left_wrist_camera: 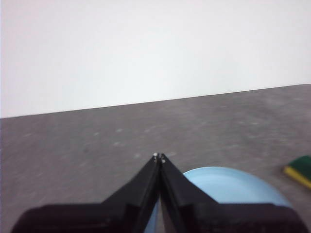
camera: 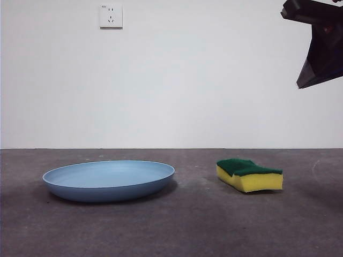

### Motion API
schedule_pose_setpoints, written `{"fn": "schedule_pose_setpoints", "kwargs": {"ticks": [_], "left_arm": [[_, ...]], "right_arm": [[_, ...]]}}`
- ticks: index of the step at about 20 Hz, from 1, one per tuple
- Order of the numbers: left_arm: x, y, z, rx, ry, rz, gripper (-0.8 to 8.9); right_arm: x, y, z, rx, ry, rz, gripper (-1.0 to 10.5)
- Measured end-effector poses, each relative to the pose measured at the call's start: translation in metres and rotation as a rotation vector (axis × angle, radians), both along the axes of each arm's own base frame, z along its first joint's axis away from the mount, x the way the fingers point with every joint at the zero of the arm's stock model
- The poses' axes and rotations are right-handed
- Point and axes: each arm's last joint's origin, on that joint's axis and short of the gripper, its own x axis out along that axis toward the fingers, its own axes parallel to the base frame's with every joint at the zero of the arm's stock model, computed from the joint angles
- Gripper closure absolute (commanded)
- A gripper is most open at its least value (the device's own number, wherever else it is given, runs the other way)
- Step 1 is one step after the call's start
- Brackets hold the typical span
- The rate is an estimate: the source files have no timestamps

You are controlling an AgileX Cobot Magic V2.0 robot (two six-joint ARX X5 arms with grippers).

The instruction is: Pick up the plate,pick up the cloth,clean the plate with the cloth

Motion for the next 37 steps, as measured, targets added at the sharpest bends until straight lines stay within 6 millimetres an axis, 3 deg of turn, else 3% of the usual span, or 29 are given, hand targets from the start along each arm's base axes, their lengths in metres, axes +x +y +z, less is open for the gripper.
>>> {"fn": "schedule_pose_setpoints", "kwargs": {"ticks": [5, 10, 16, 34, 37], "left_arm": [[0.006, 0.007, -0.048, -0.004, -0.035, 0.09, 8.16], [0.01, 0.008, -0.077, 0.006, 0.021, 0.104, 8.16], [0.009, 0.013, -0.088, 0.024, 0.135, 0.15, 8.16], [0.009, 0.013, -0.088, 0.024, 0.136, 0.155, 8.16], [0.009, 0.013, -0.088, 0.024, 0.135, 0.155, 8.17]], "right_arm": [[0.0, 0.0, 0.0, 0.0, 0.0, 0.0, 9.5], [0.0, 0.0, 0.0, 0.0, 0.0, 0.0, 9.5], [0.0, 0.0, 0.0, 0.0, 0.0, 0.0, 9.5], [-0.001, -0.001, -0.001, -0.031, 0.009, 0.011, 9.5], [-0.004, -0.008, 0.004, -0.069, -0.041, 0.004, 9.5]]}}
